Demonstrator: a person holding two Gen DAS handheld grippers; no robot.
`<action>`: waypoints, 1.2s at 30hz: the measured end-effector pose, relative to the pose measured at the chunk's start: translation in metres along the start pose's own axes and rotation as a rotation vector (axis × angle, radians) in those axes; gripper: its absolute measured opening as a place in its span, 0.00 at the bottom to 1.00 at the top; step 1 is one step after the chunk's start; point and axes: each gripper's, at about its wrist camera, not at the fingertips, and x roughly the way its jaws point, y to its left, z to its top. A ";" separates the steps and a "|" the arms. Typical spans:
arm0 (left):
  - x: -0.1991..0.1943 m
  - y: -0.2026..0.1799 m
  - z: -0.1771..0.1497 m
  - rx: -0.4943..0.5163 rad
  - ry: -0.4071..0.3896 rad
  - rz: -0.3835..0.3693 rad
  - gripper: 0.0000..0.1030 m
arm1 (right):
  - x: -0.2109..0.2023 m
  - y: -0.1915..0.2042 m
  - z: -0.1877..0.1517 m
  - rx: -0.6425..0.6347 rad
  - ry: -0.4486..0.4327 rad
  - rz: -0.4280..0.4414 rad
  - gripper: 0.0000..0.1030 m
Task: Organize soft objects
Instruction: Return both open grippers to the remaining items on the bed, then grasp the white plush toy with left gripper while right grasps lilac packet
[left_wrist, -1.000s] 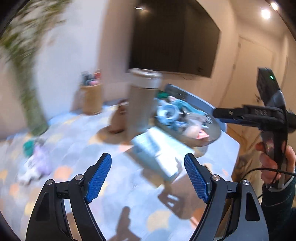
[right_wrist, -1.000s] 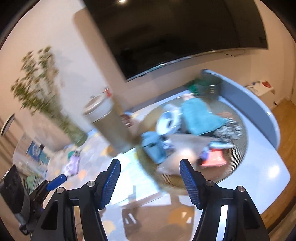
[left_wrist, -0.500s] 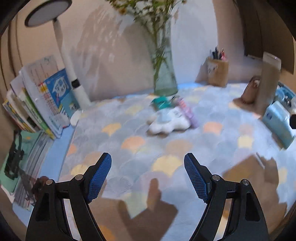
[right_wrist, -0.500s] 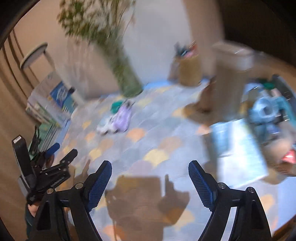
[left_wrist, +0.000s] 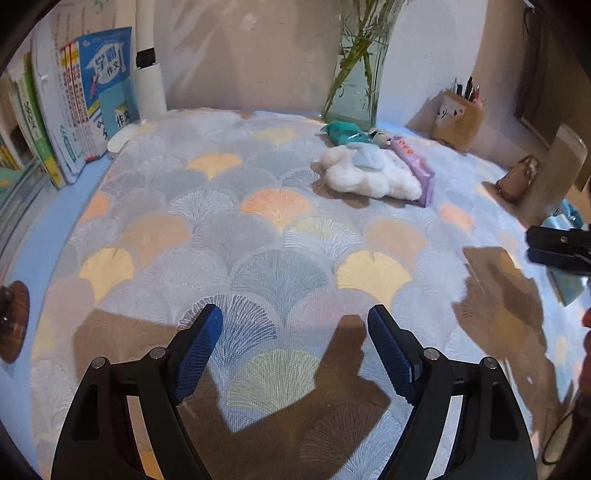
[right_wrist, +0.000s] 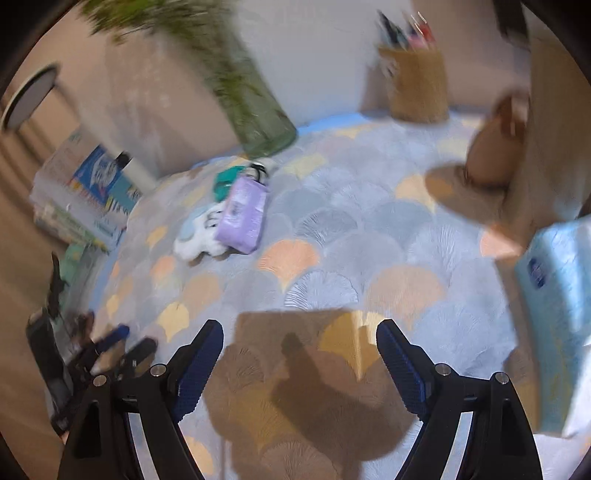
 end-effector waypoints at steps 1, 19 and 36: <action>0.001 0.001 0.001 -0.006 0.012 -0.007 0.77 | 0.005 -0.006 0.003 0.039 0.022 0.046 0.81; 0.066 -0.023 0.096 -0.021 -0.098 -0.183 0.76 | 0.087 0.020 0.085 0.005 0.064 0.239 0.81; 0.069 -0.017 0.097 -0.036 -0.058 -0.282 0.77 | 0.105 0.035 0.084 -0.058 -0.022 0.228 0.40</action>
